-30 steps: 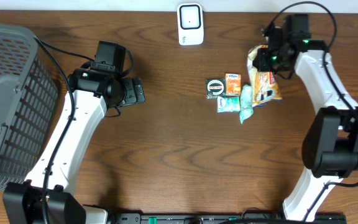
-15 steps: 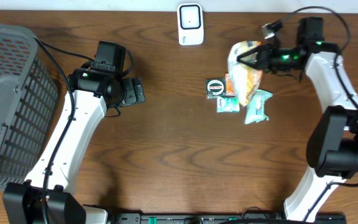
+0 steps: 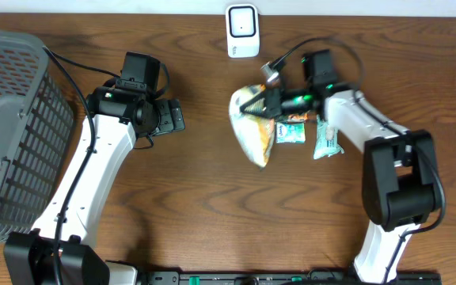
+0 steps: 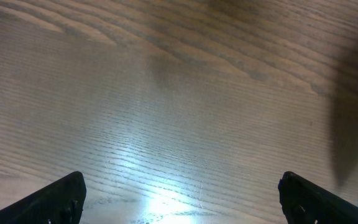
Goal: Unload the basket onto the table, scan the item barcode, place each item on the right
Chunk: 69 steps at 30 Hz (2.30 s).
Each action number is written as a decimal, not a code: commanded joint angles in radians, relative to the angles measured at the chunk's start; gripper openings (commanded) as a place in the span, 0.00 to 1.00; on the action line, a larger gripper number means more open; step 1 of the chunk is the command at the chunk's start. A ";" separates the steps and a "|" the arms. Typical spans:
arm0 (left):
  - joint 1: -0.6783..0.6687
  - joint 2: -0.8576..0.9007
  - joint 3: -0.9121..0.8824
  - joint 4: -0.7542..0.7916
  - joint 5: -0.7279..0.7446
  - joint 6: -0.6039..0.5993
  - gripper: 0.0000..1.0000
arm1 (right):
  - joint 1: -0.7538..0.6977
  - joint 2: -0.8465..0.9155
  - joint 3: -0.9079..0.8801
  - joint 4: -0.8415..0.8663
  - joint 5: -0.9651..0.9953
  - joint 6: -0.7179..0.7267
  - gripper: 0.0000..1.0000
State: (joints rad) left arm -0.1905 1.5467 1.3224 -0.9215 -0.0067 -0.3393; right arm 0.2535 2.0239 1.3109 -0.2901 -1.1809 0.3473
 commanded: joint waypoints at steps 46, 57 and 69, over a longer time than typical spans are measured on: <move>0.005 0.002 0.005 -0.005 -0.013 0.006 0.98 | 0.455 -0.325 0.034 -0.359 1.209 -0.231 0.71; 0.005 0.002 0.005 -0.005 -0.013 0.006 0.98 | 0.735 -0.226 0.016 -0.404 1.547 -0.055 0.72; 0.005 0.002 0.005 -0.005 -0.013 0.006 0.98 | 0.822 -0.042 0.016 -0.402 1.820 -0.003 0.85</move>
State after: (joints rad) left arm -0.1905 1.5467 1.3224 -0.9211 -0.0067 -0.3393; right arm 1.0729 1.9305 1.3331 -0.6907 0.5282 0.3054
